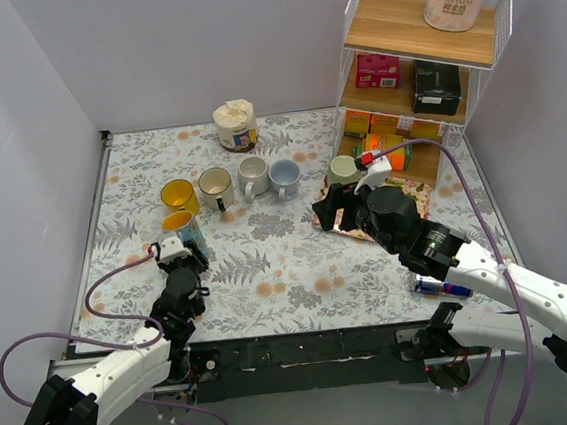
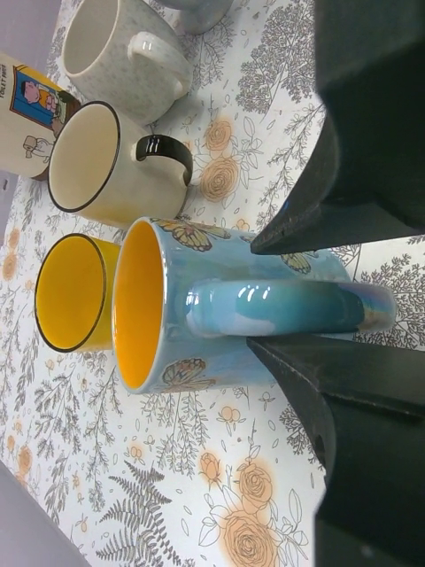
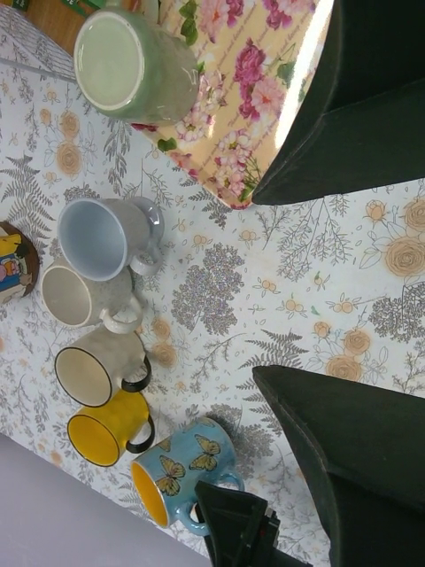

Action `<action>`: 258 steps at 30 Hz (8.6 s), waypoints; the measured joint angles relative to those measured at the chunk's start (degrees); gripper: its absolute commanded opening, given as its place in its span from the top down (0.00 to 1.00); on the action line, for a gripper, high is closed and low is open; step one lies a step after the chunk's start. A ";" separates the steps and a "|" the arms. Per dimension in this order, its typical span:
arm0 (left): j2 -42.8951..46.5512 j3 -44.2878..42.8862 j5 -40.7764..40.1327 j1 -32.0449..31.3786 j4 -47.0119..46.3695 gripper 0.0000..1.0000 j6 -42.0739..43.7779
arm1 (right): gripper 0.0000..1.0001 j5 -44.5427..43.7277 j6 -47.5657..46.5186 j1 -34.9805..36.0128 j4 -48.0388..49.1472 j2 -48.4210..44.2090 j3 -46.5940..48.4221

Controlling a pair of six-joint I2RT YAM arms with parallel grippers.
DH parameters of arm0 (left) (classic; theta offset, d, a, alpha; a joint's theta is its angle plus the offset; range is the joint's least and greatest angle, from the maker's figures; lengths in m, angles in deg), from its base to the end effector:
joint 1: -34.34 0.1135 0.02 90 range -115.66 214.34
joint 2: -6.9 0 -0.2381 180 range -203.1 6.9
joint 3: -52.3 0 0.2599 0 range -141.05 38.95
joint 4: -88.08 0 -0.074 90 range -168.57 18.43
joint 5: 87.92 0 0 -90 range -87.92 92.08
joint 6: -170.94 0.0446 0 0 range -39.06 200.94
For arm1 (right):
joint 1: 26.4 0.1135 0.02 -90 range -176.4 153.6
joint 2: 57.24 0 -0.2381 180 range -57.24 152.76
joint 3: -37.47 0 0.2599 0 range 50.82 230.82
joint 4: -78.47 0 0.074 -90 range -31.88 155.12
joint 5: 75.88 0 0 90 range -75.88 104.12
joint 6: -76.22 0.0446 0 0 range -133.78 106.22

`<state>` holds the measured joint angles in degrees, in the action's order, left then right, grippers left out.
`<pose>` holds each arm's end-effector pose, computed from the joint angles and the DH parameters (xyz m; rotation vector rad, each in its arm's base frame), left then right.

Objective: Turn the mug right side up

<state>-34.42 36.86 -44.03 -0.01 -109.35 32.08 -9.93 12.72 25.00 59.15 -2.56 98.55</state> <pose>0.1658 -0.0743 0.1418 -0.7775 1.4992 -0.4033 0.1717 0.1860 0.3111 -0.0894 1.8143 0.6001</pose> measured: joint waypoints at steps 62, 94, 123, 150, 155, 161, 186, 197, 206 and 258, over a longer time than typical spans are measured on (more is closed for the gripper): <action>-9.38 -48.92 13.99 0.00 47.52 0.02 -17.29 | 0.20 0.04 4.55 -15.56 -10.38 10.64 4.35; -13.86 -53.77 40.57 0.00 54.38 0.02 -28.11 | 0.67 2.05 17.68 -32.76 36.76 36.57 -5.51; -15.39 -52.33 40.09 0.00 55.23 0.02 -26.49 | 0.46 6.88 13.33 -28.39 37.44 37.68 -2.40; -16.11 -51.71 40.70 0.00 55.23 0.02 -25.94 | 0.64 2.56 24.76 -29.92 25.16 49.90 12.31; -16.02 -50.86 40.72 0.00 55.08 0.02 -25.99 | 0.65 3.67 26.08 -30.49 19.76 47.32 10.19; -15.93 -50.21 40.81 0.00 55.08 0.02 -26.18 | 0.64 6.27 26.60 -30.75 14.82 43.36 6.19; -15.80 -50.03 40.81 0.00 54.12 0.02 -25.07 | 0.11 31.23 -37.09 -31.95 3.91 30.53 7.87; -16.22 -50.03 40.76 0.00 54.18 0.02 -24.00 | 0.23 36.83 -61.77 -32.70 -14.12 42.88 21.51; -16.24 -50.03 40.70 0.00 54.27 0.02 -23.93 | 0.36 40.26 -67.71 -32.74 -15.85 44.30 21.51; -14.56 -50.21 44.94 0.00 48.70 0.02 -25.03 | 0.99 48.94 -18.08 -32.00 2.32 12.15 7.80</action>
<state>-48.97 -13.34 0.91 -0.01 -60.66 7.05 39.01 -5.36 -7.00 61.46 9.59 106.35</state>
